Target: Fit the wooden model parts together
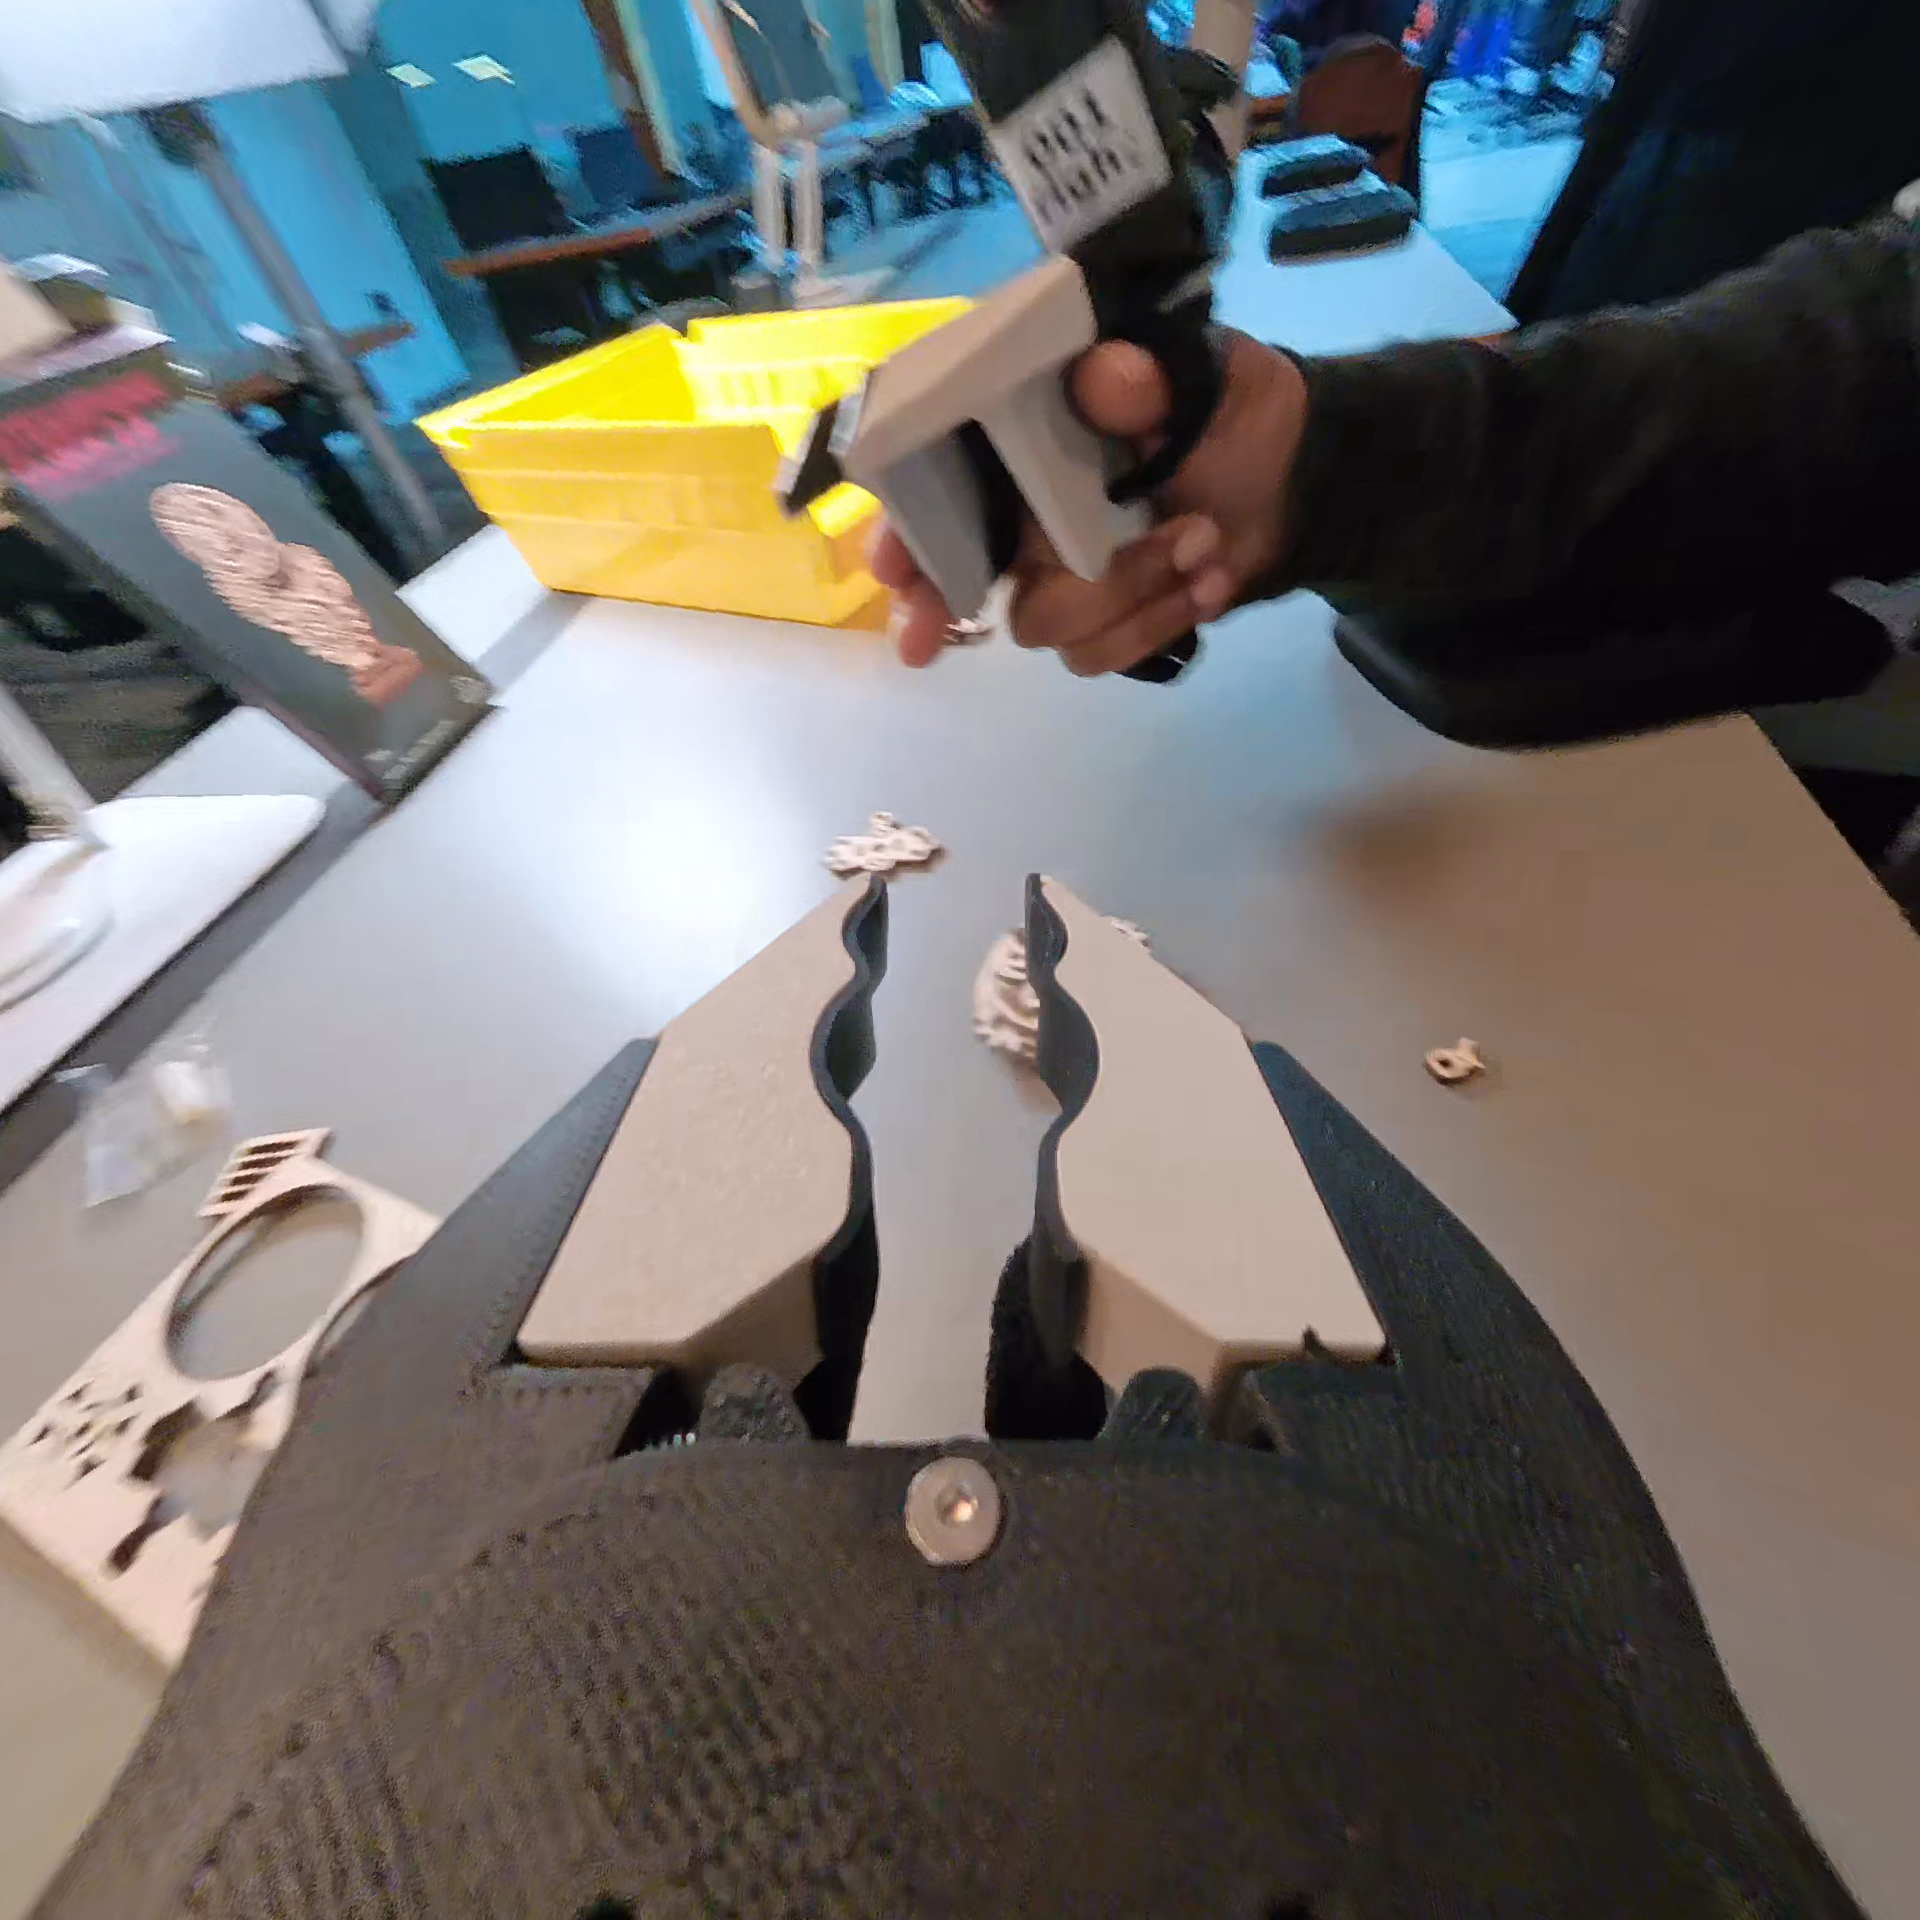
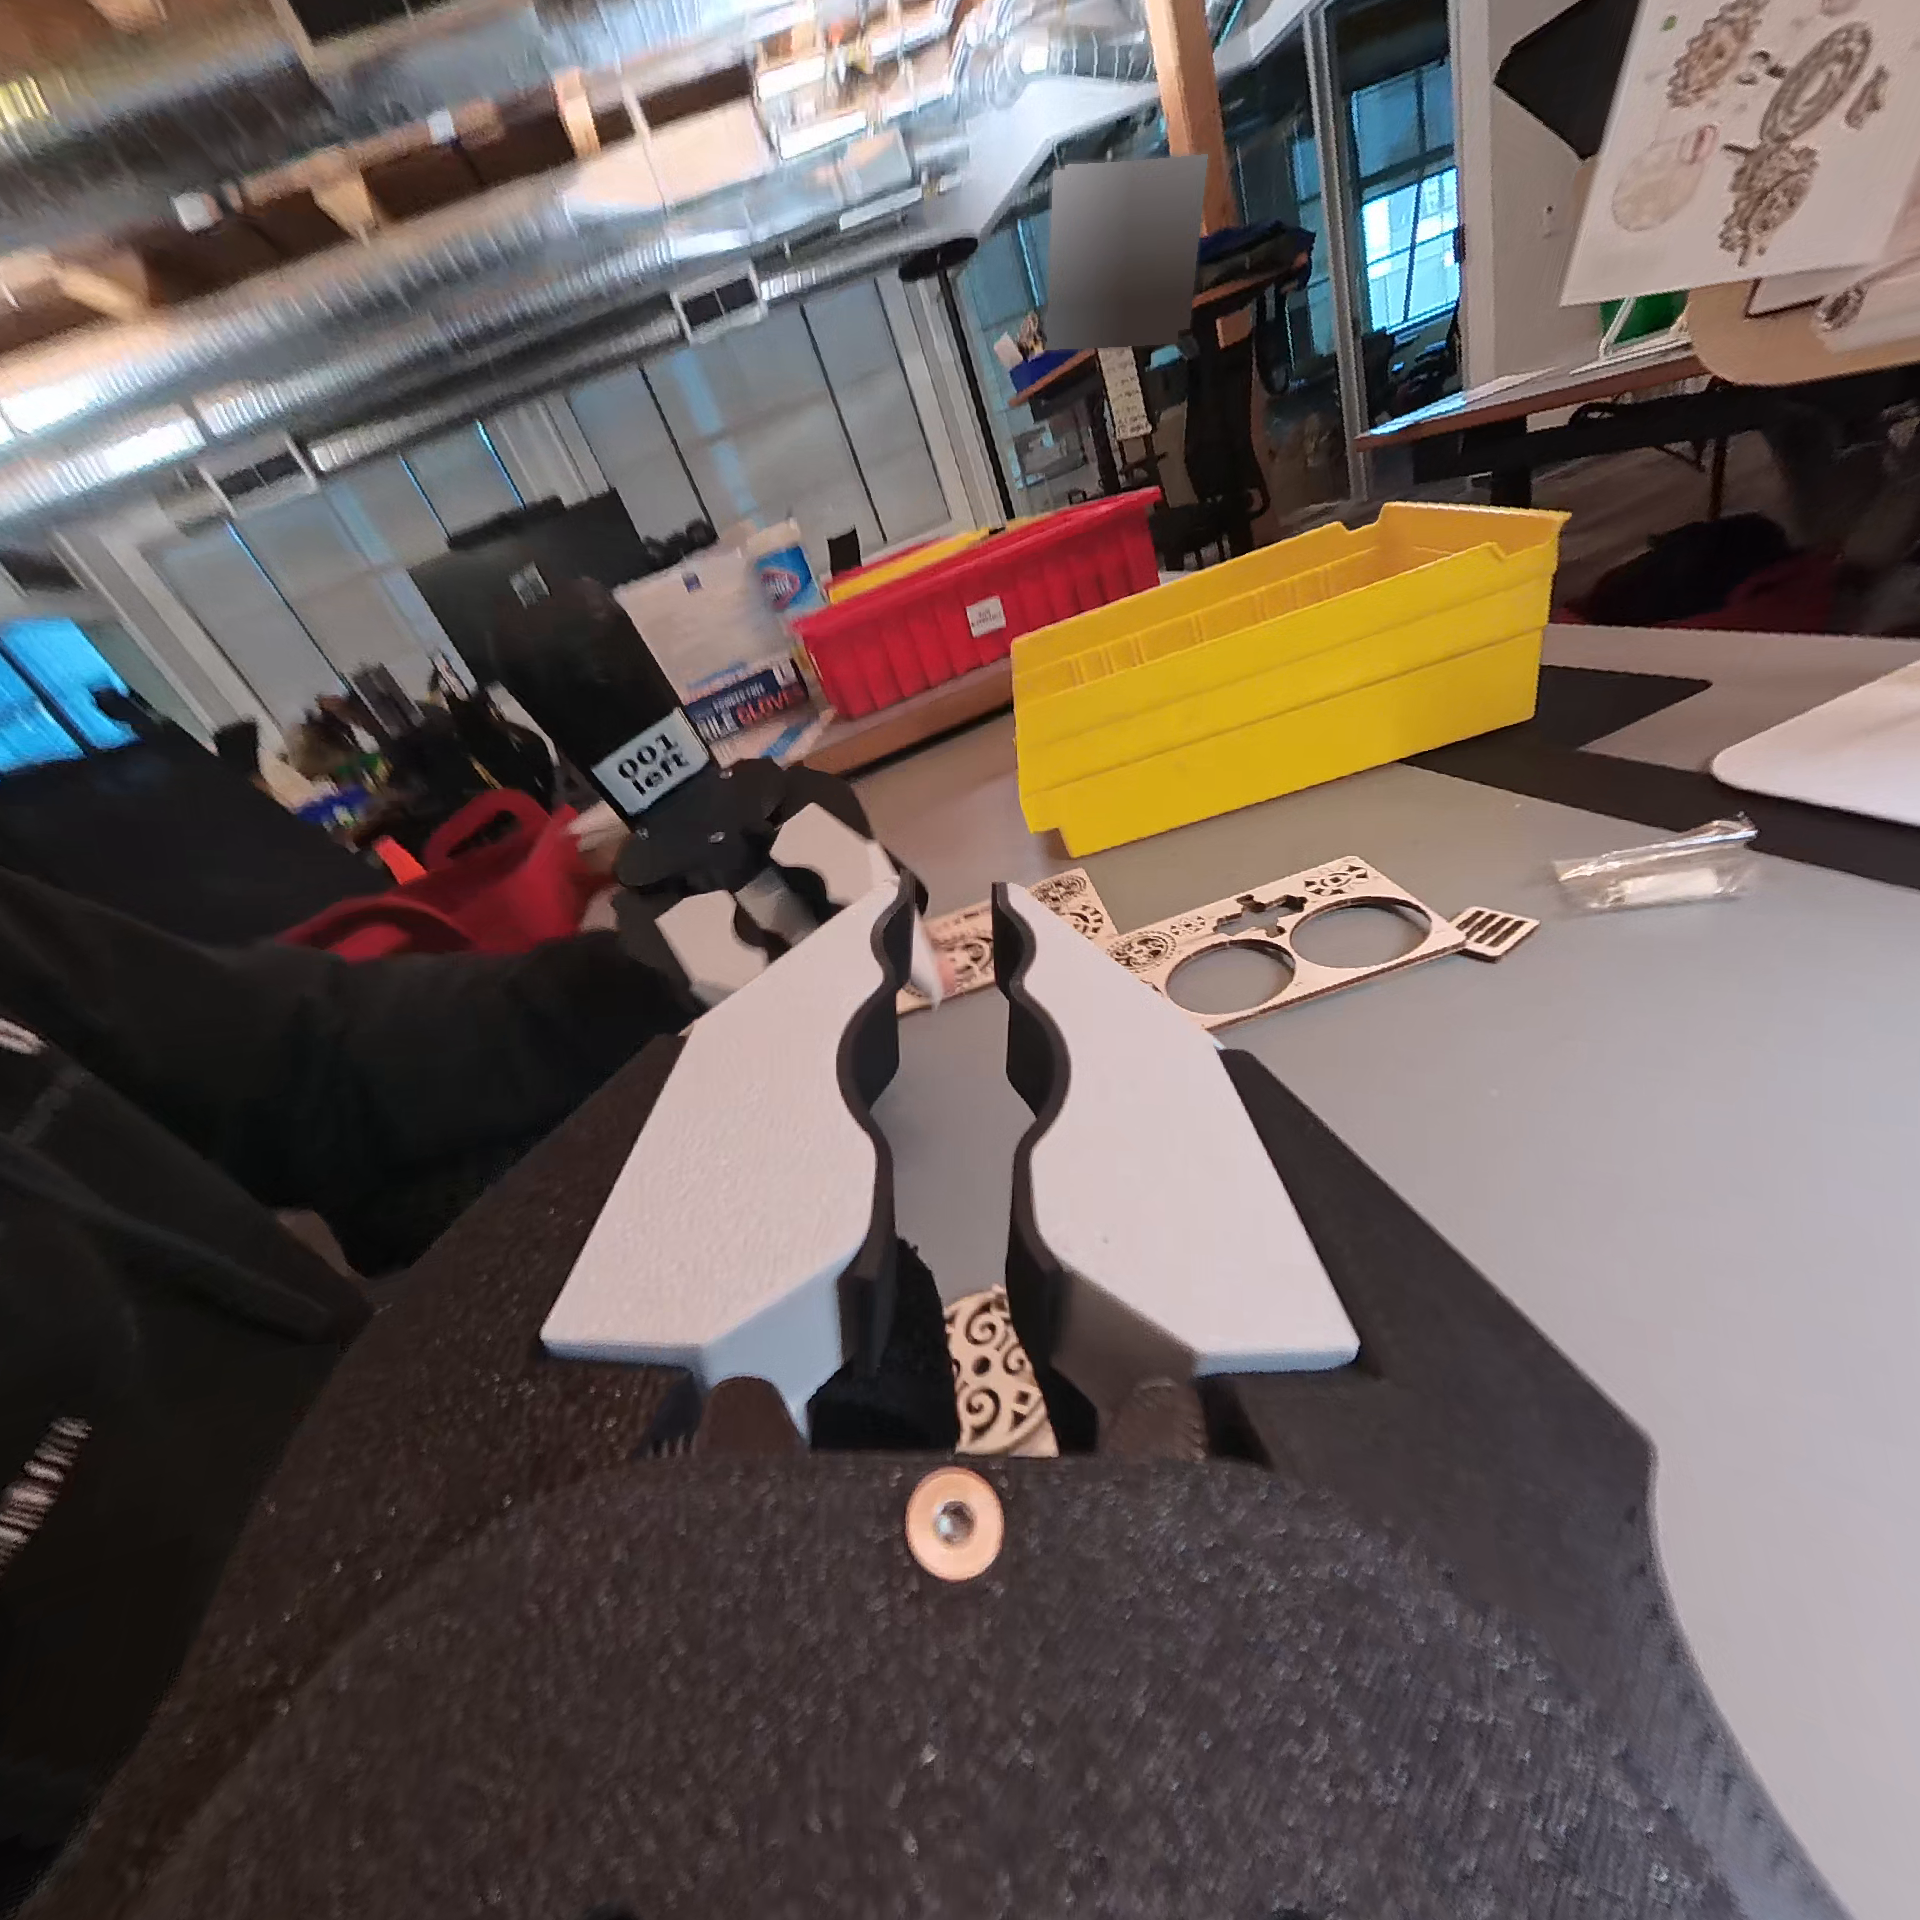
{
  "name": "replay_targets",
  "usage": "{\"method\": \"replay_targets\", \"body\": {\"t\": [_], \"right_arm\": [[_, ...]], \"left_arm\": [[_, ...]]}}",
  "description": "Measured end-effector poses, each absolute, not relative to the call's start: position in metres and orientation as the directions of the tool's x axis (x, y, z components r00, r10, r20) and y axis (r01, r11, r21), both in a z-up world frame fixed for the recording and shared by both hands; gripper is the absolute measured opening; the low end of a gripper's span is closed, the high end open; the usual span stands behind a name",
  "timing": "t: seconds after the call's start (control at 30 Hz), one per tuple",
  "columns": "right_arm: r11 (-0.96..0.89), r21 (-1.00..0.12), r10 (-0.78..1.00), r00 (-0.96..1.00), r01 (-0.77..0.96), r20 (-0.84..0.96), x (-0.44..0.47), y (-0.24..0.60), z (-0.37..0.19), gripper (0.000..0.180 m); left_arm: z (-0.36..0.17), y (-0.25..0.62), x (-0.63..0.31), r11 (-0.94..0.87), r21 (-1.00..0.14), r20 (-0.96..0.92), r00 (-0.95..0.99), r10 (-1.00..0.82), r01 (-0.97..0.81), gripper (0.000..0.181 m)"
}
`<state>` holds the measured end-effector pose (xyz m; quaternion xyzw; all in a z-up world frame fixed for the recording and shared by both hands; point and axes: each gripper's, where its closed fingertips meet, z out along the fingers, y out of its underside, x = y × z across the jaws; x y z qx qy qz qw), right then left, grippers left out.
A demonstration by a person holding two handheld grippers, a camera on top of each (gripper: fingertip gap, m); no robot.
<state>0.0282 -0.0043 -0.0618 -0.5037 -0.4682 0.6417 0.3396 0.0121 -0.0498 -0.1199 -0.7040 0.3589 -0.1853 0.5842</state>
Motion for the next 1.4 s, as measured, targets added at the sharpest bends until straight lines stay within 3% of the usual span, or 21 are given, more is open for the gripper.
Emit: {"method": "replay_targets", "body": {"t": [0.07, 0.17, 0.3, 0.4, 0.5, 0.73, 0.97, 1.27, 1.4], "right_arm": [[-0.254, -0.964, 0.922, -0.279, 0.081, -0.267, 0.028, -0.012, -0.064, 0.011], [-0.043, -0.956, 0.910, -0.384, 0.289, -0.157, 0.038, -0.040, -0.082, 0.011], [0.259, -0.763, 0.890, -0.453, 0.593, -0.050, 0.069, -0.079, -0.139, 0.011], [0.303, -0.603, 0.917, -0.399, 0.738, -0.028, 0.092, -0.103, -0.181, 0.010], [0.231, -0.594, 0.930, -0.354, 0.771, -0.096, 0.100, -0.131, -0.194, 0.010], [0.231, -0.525, 0.948, -0.312, 0.819, -0.069, 0.091, -0.142, -0.211, 0.015], [0.453, -0.463, 0.870, -0.492, 0.762, 0.040, 0.071, -0.131, -0.212, 0.011], [0.469, -0.510, 0.857, -0.512, 0.721, 0.064, 0.071, -0.131, -0.208, 0.015], [0.475, -0.502, 0.856, -0.512, 0.722, 0.073, 0.069, -0.130, -0.212, 0.005]], "left_arm": [[-0.131, -0.058, 0.027, -0.086, -0.939, -0.145, 0.610, -0.779, -0.333, 0.023], [-0.141, -0.065, 0.038, -0.095, -0.918, -0.150, 0.560, -0.815, -0.385, 0.020], [-0.145, -0.064, 0.034, -0.123, -0.913, -0.131, 0.564, -0.815, -0.390, 0.018], [-0.145, -0.060, 0.029, -0.134, -0.906, -0.142, 0.584, -0.799, -0.402, 0.016], [-0.147, -0.057, 0.028, -0.140, -0.901, -0.145, 0.591, -0.794, -0.410, 0.015], [-0.145, -0.059, 0.027, -0.138, -0.896, -0.162, 0.599, -0.784, -0.422, 0.014], [-0.146, -0.058, 0.025, -0.137, -0.895, -0.168, 0.606, -0.777, -0.424, 0.014], [-0.148, -0.059, 0.024, -0.143, -0.890, -0.167, 0.600, -0.783, -0.433, 0.013], [-0.150, -0.062, 0.026, -0.153, -0.888, -0.154, 0.593, -0.790, -0.434, 0.014]]}}
